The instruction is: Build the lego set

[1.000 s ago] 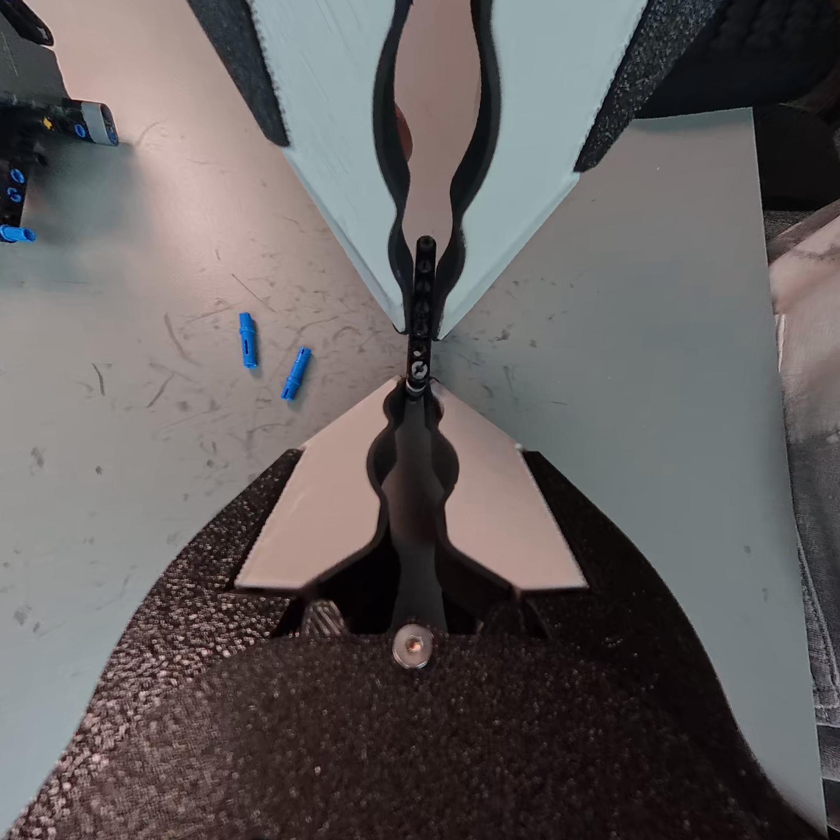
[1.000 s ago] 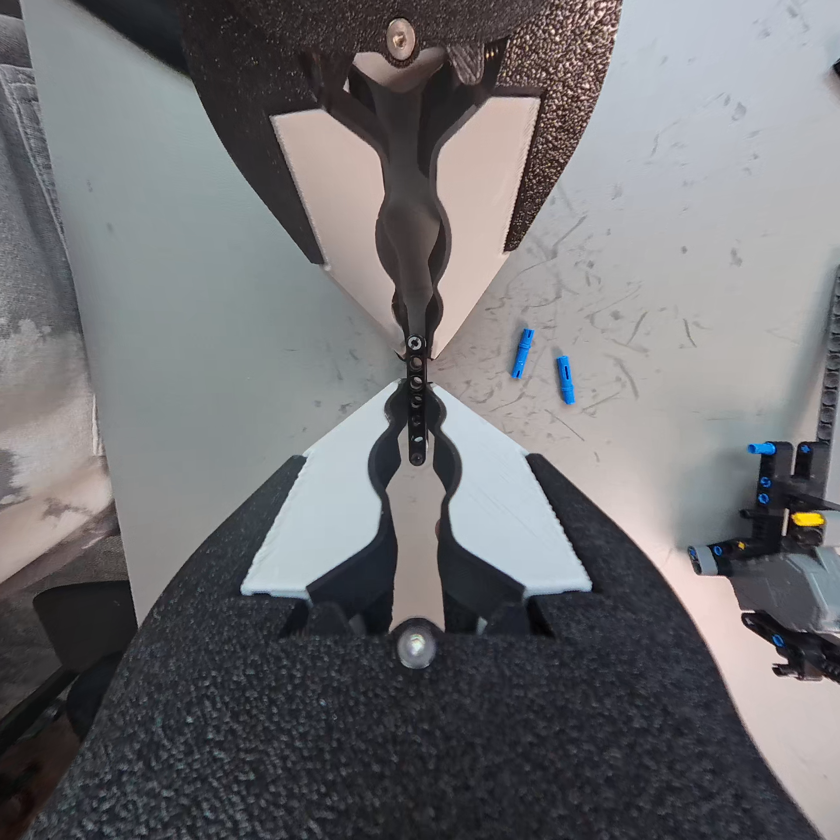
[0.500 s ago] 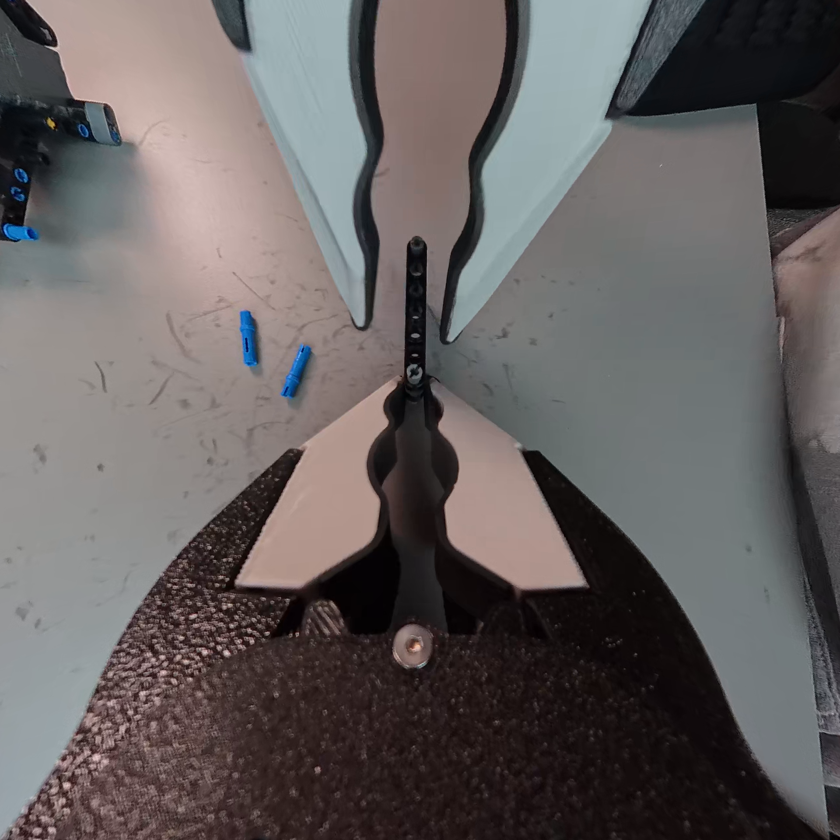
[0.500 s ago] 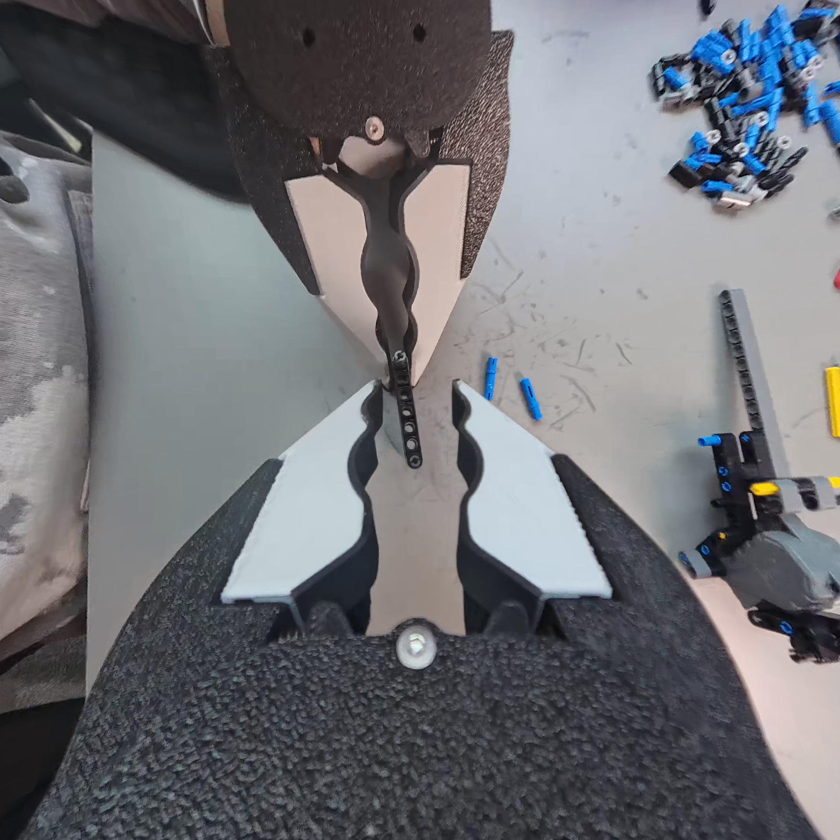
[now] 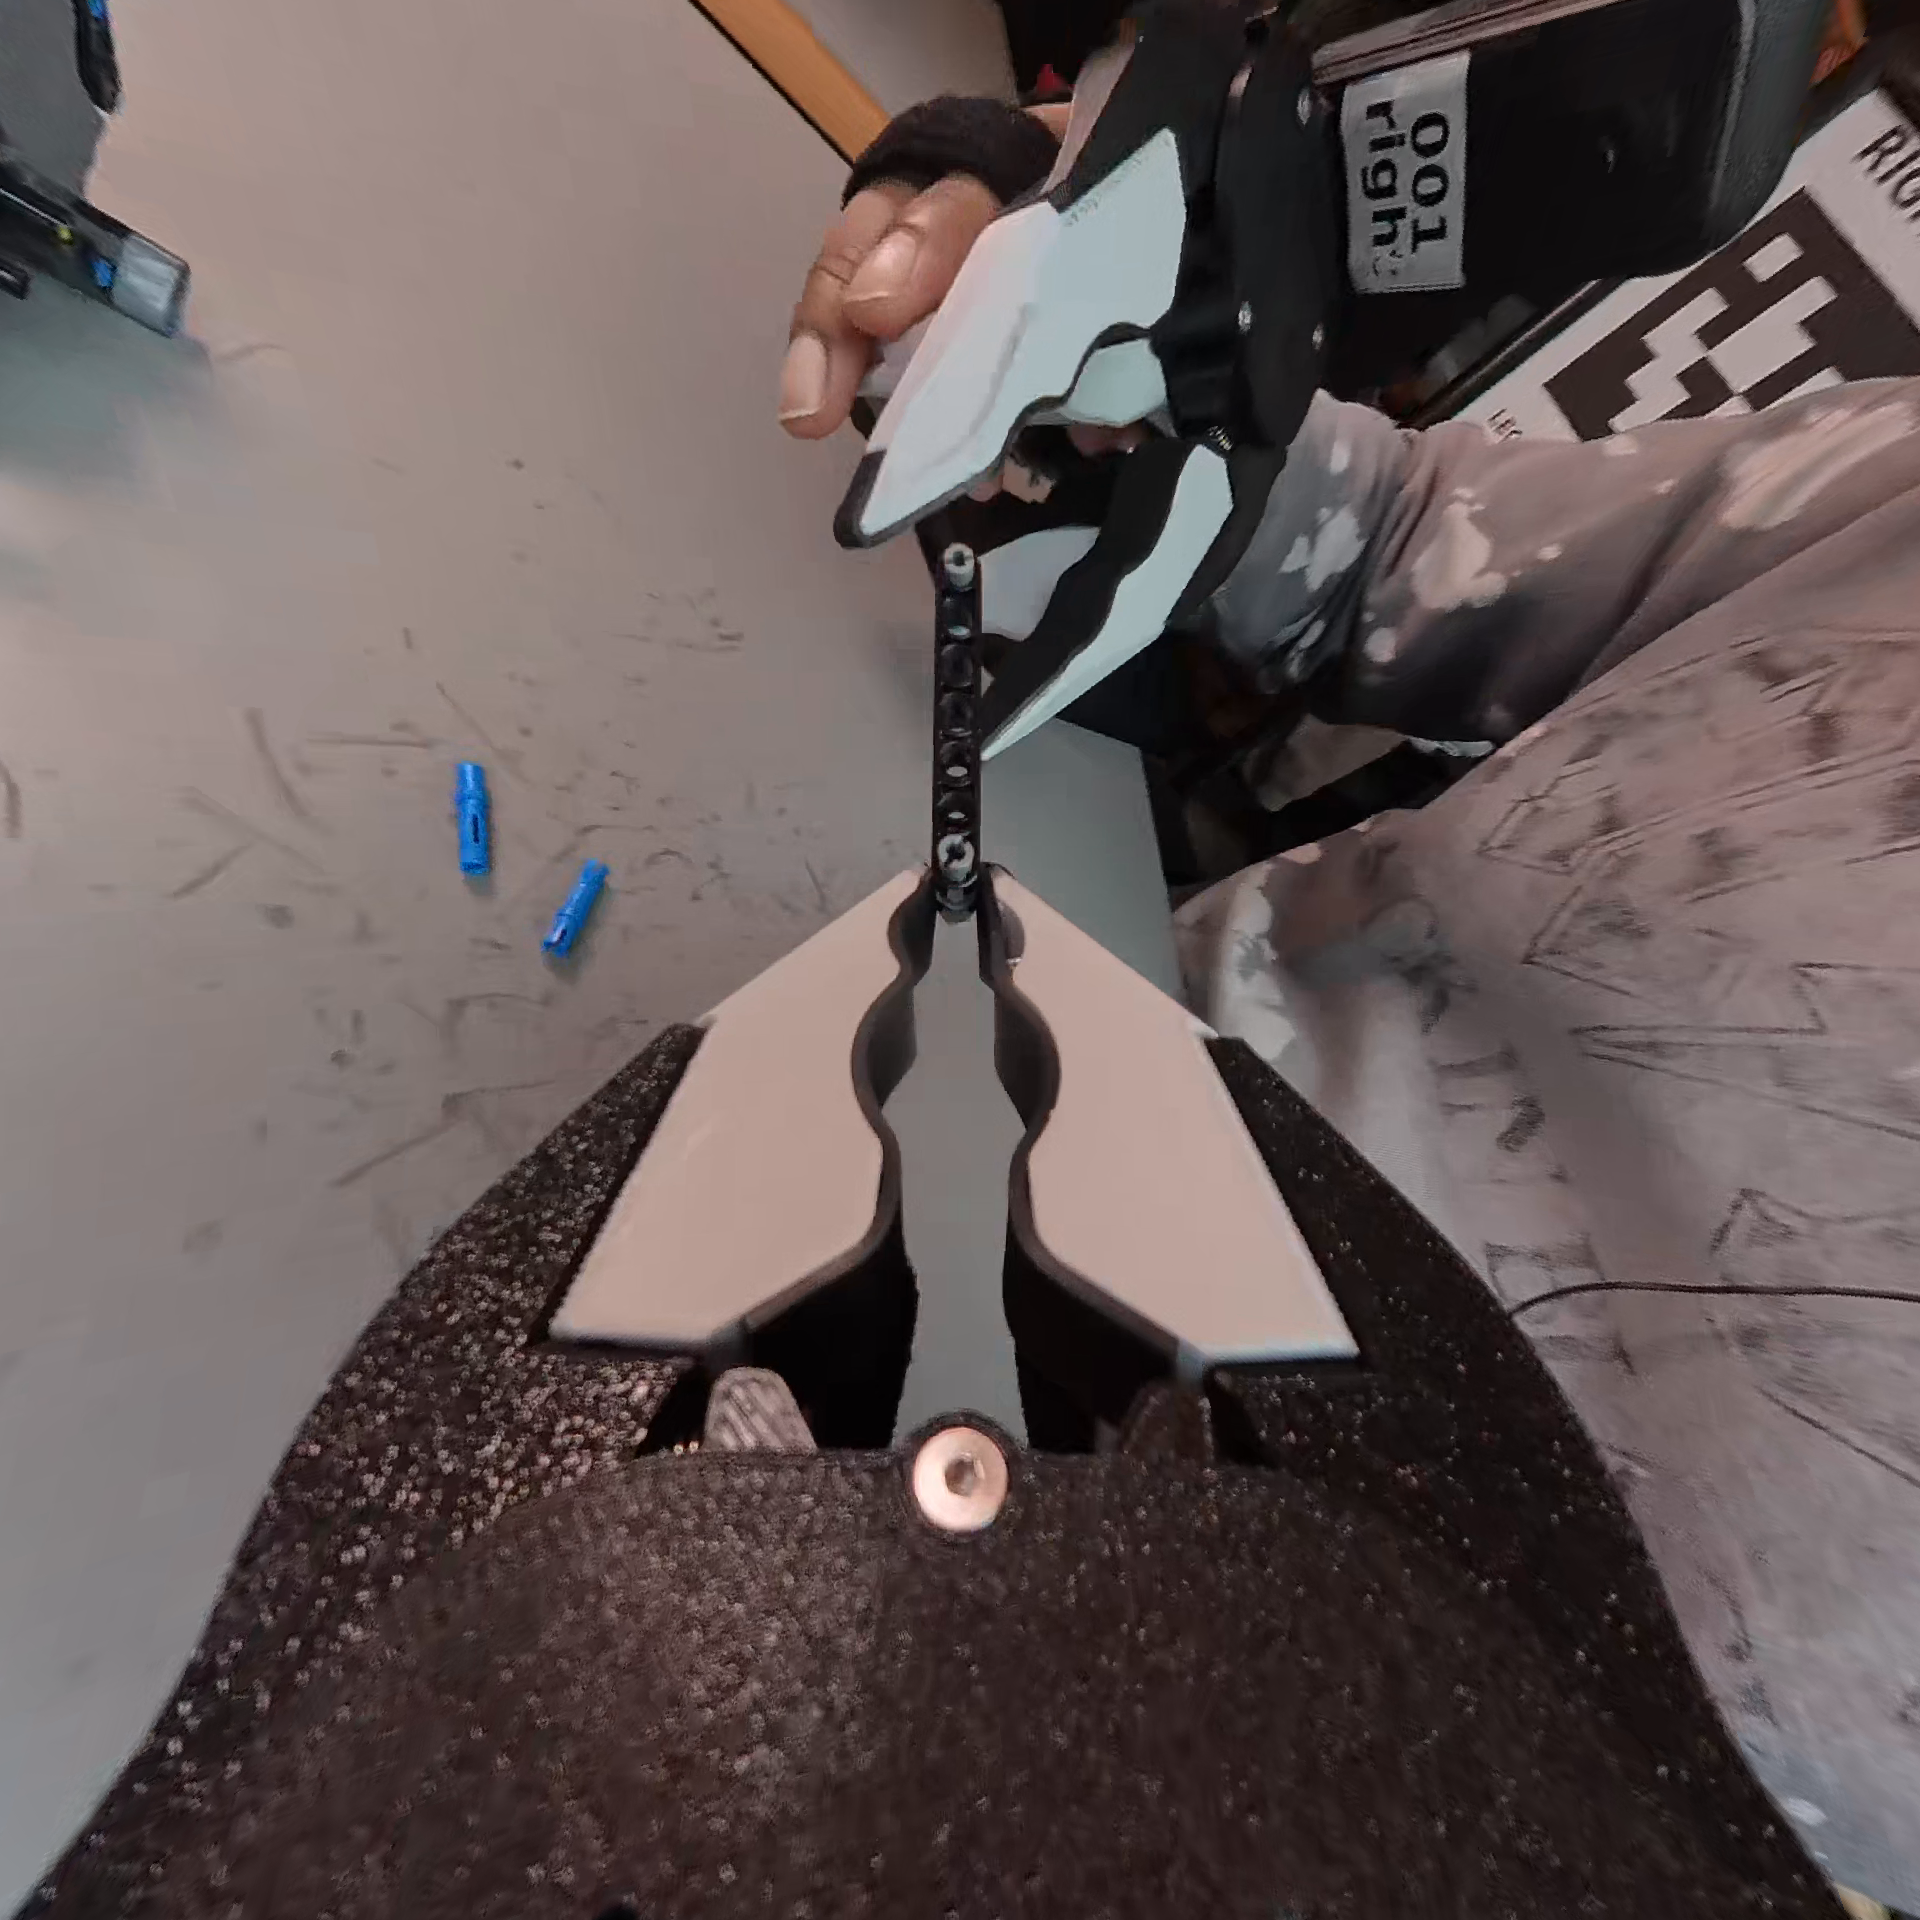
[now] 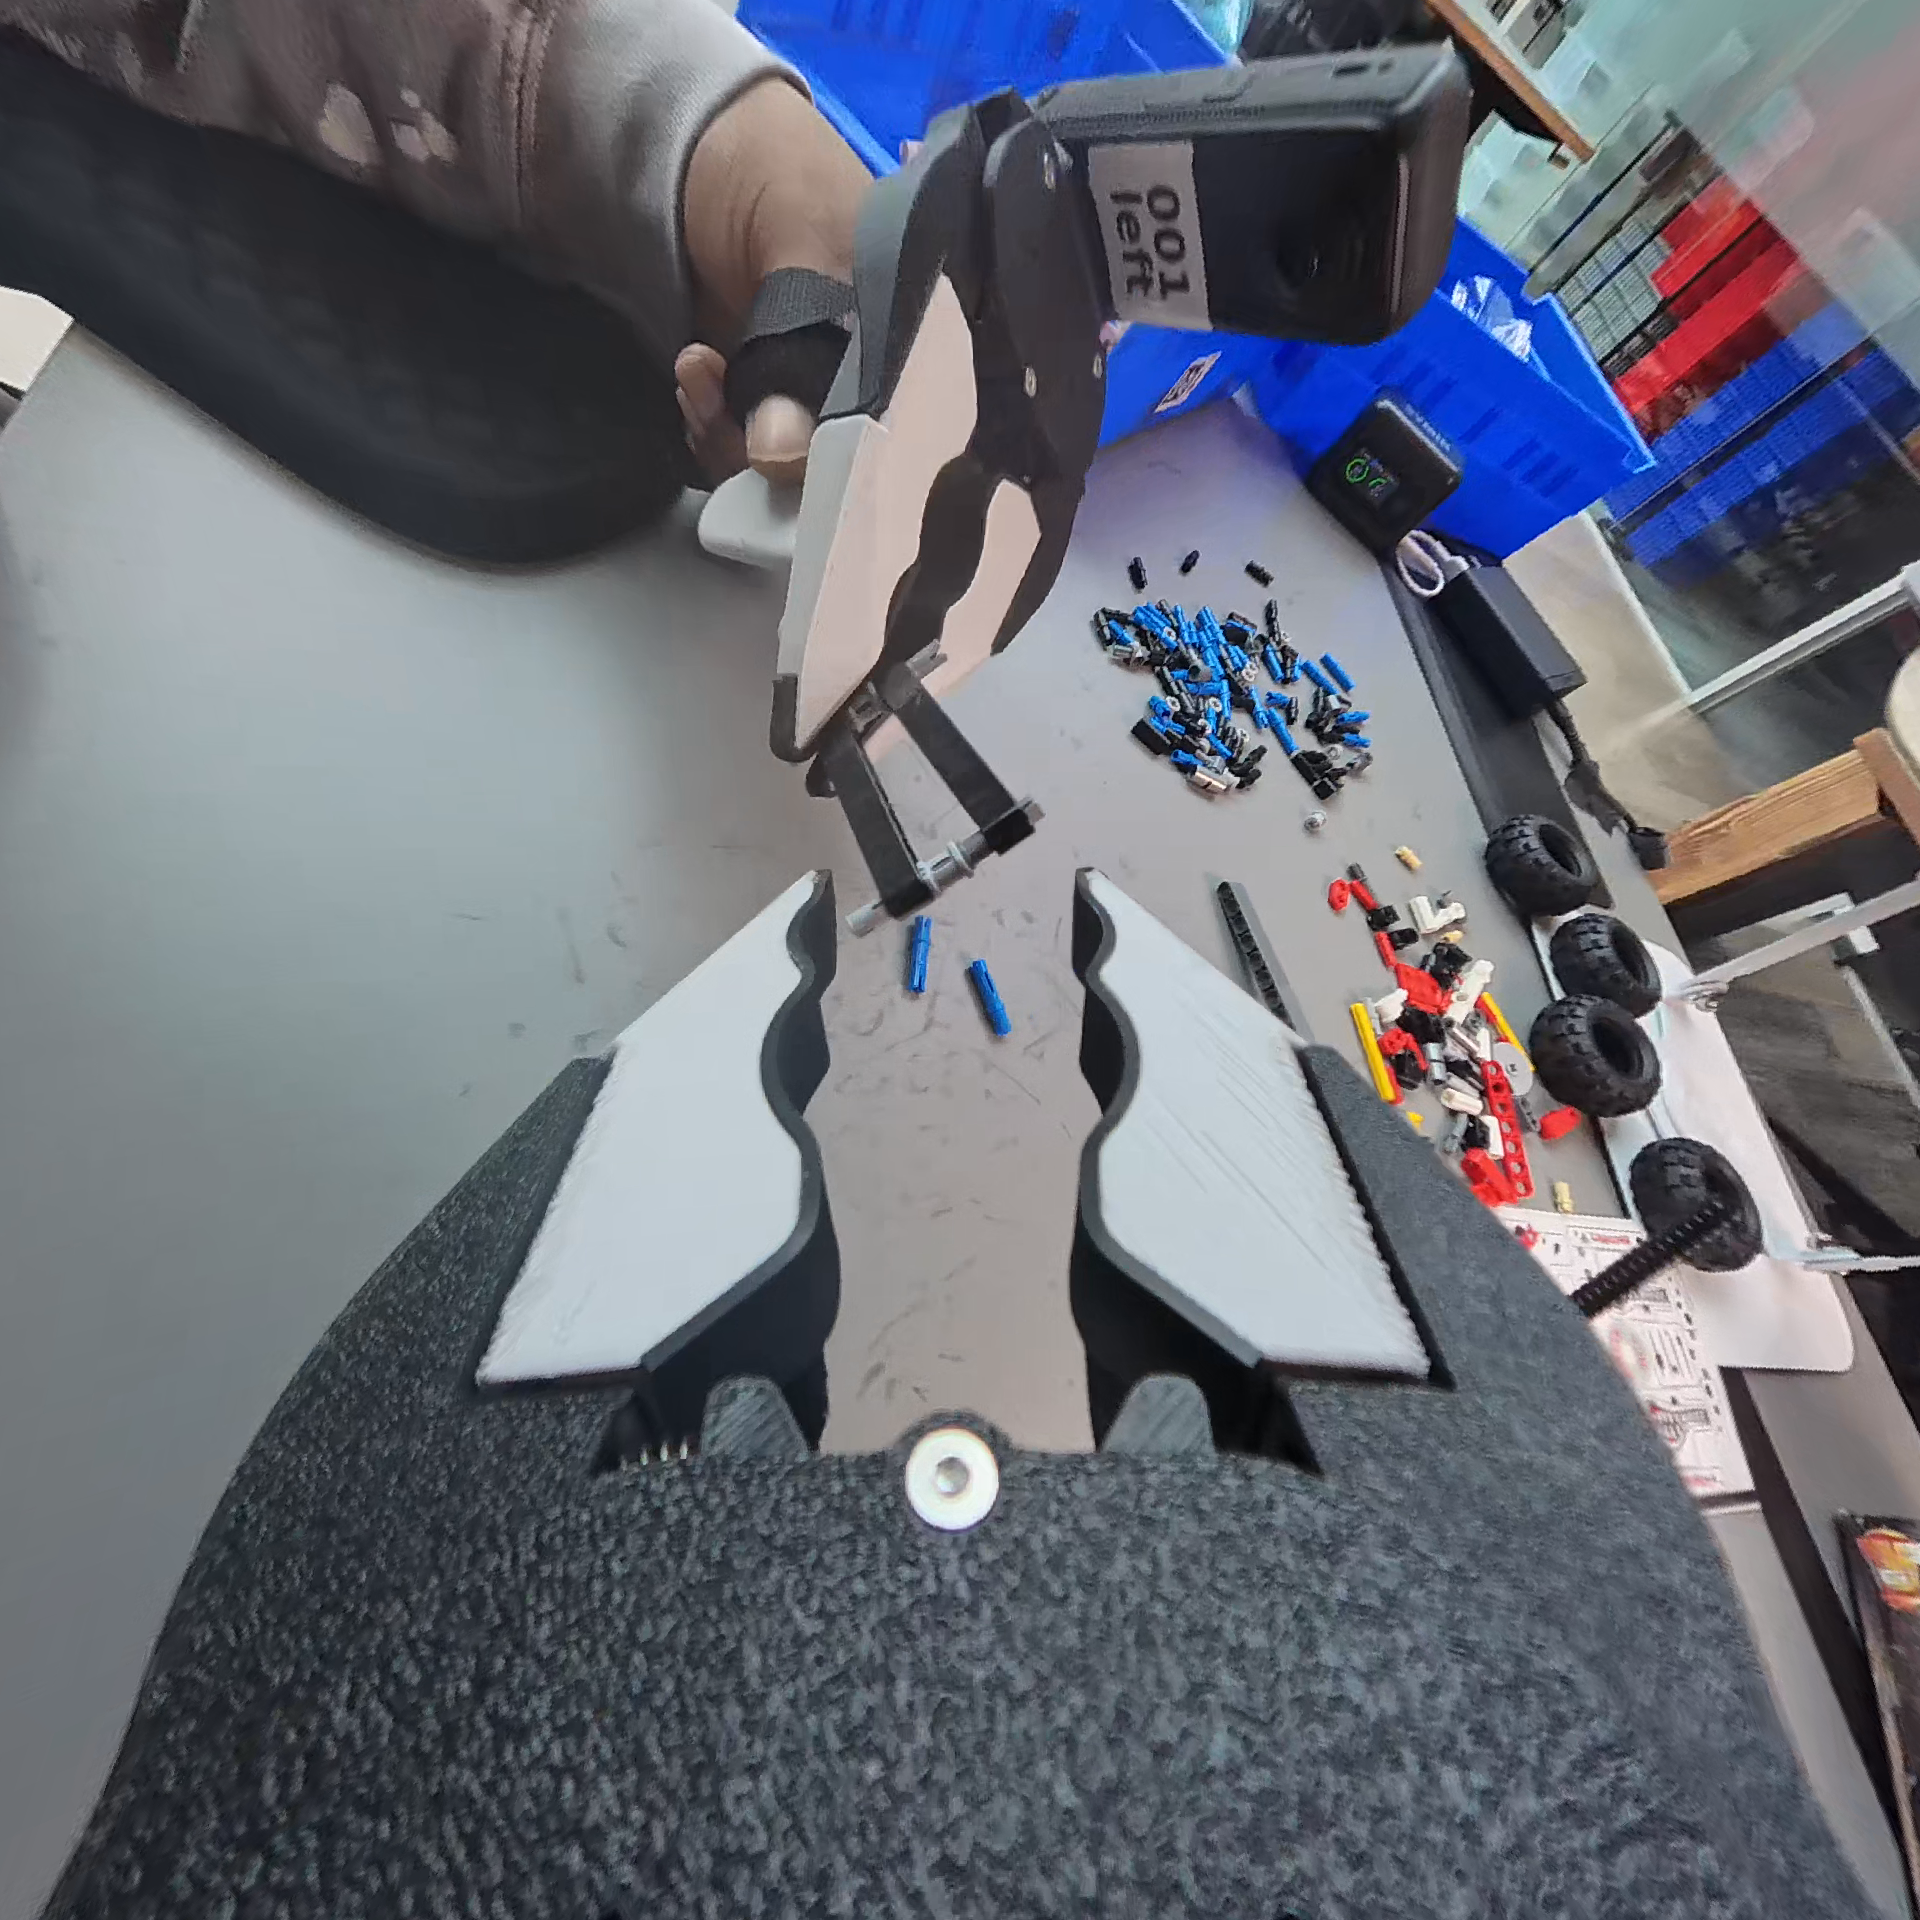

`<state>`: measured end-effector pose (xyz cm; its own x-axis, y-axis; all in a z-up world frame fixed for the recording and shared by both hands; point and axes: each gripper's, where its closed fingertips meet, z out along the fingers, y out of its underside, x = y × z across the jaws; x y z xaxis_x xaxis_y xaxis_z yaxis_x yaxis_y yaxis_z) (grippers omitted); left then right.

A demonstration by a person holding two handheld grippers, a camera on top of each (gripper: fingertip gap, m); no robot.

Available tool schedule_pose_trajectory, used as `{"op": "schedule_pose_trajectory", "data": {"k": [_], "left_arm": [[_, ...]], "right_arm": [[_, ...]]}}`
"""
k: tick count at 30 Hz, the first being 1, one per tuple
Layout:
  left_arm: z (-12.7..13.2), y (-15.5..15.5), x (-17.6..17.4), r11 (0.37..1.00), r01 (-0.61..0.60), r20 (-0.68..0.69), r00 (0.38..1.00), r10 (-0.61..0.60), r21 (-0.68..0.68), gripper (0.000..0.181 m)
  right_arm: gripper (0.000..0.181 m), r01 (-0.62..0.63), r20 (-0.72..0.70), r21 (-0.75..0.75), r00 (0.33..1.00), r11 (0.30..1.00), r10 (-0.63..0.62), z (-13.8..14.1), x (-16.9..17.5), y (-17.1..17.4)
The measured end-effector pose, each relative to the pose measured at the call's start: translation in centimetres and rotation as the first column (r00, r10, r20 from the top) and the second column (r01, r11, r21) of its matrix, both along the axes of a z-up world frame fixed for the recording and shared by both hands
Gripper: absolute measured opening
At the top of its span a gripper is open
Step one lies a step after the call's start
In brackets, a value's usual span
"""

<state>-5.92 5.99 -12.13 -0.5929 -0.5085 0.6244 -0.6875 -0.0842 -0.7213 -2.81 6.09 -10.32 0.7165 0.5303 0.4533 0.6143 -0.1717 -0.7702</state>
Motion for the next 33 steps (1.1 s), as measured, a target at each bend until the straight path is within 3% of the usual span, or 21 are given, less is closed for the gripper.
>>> {"op": "schedule_pose_trajectory", "data": {"k": [4, 9, 12, 22, 26, 33], "left_arm": [[0.2, -0.2, -0.1, 0.996, 0.036, -0.076, 0.996, -0.042, -0.082, 0.007], [-0.4, -0.2, 0.6, 0.995, 0.006, -0.138, 0.99, -0.019, -0.101, 0.007], [-0.5, -0.5, 0.9, 0.995, 0.002, -0.154, 0.988, -0.018, -0.099, 0.007], [0.1, 0.5, 1.5, 0.989, -0.111, -0.09, 0.991, 0.102, -0.099, 0.014], [0.5, 0.7, 2.1, 0.981, -0.173, -0.05, 0.984, 0.17, -0.09, 0.007], [-0.1, 1.2, 2.5, 0.971, -0.225, -0.1, 0.971, 0.216, -0.082, 0.006]], "right_arm": [[0.05, -0.032, 0.089, 0.052, 0.996, 0.998, 0.027, 1.5, -0.4, 0.4], [0.052, -0.013, 0.389, -0.037, 0.921, 0.999, 0.026, -1.2, 0.1, 1.2], [0.032, -0.013, 0.476, -0.085, 0.878, 0.996, 0.052, -2.9, 0.5, 1.8], [0.032, 0.091, 0.346, -0.039, 0.936, 0.995, -0.072, -2.1, 1.2, 3.1], [0.032, 0.107, 0.364, -0.02, 0.927, 0.994, -0.092, -1.9, 1.5, 3.4], [0.033, 0.086, 0.428, -0.024, 0.901, 0.996, -0.068, -2.5, 1.2, 3.8]]}}
